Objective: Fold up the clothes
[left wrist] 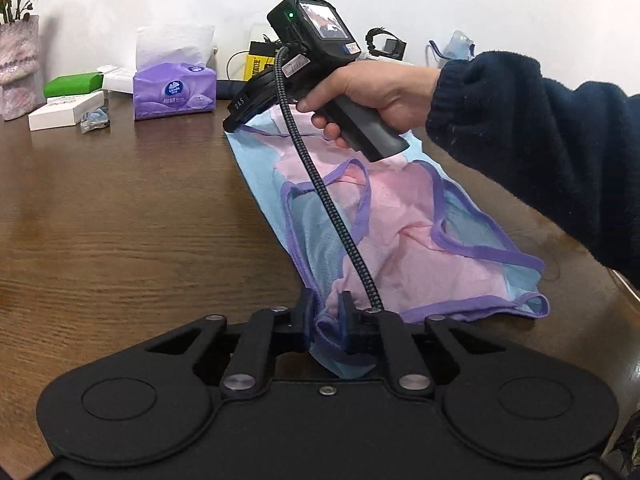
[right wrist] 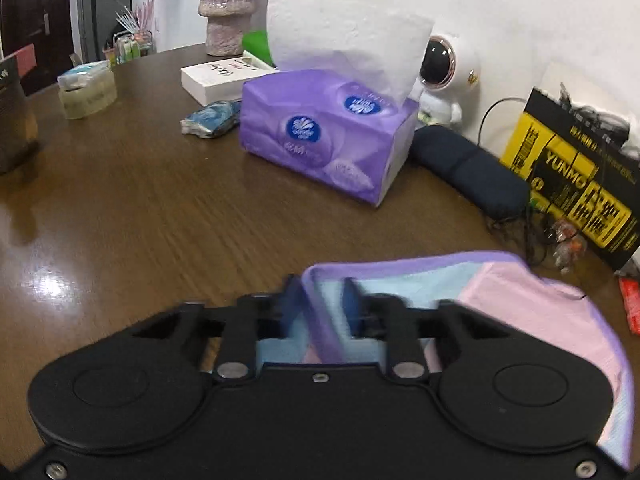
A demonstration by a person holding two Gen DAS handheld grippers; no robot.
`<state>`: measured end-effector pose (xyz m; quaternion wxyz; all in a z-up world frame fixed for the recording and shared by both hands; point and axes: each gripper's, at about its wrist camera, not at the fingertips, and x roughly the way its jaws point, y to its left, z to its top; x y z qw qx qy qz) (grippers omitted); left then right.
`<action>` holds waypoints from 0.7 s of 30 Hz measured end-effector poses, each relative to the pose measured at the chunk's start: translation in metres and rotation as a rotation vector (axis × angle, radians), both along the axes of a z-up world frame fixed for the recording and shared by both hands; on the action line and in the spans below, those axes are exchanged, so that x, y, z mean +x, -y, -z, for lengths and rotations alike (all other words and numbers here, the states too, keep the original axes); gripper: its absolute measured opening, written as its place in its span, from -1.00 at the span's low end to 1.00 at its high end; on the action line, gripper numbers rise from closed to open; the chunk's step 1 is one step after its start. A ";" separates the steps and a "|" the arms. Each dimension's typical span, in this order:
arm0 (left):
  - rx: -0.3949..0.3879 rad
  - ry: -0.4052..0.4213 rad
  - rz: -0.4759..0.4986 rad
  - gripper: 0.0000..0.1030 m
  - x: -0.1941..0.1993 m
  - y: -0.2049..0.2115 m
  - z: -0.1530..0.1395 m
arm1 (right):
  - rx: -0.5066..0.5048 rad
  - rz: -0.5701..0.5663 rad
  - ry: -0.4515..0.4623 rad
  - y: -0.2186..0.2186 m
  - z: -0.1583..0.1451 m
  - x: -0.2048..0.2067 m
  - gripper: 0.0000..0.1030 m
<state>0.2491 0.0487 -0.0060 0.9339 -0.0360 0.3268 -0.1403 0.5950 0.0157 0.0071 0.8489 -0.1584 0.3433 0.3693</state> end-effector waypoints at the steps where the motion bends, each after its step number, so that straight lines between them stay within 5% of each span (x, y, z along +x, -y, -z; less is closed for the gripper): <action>1: -0.004 -0.001 0.005 -0.86 -0.002 -0.001 -0.001 | 0.022 0.011 0.006 0.010 -0.006 -0.003 -0.89; 7: -0.034 0.055 0.012 -0.88 -0.018 -0.011 -0.025 | 0.155 0.080 0.040 0.068 -0.042 -0.021 -0.89; 11: -0.102 0.095 0.119 -0.87 -0.023 0.011 -0.042 | 0.244 0.125 0.063 0.107 -0.066 -0.033 -0.89; 14: -0.156 0.056 0.141 -0.80 -0.019 0.040 -0.035 | 0.211 0.148 -0.007 0.134 -0.051 -0.030 -0.84; 18: -0.265 -0.037 0.199 -0.31 -0.015 0.050 -0.029 | 0.113 0.156 -0.061 0.161 -0.023 -0.033 -0.37; 21: -0.373 -0.014 0.183 -0.03 -0.021 0.020 -0.037 | 0.194 0.163 -0.037 0.178 -0.035 -0.038 0.15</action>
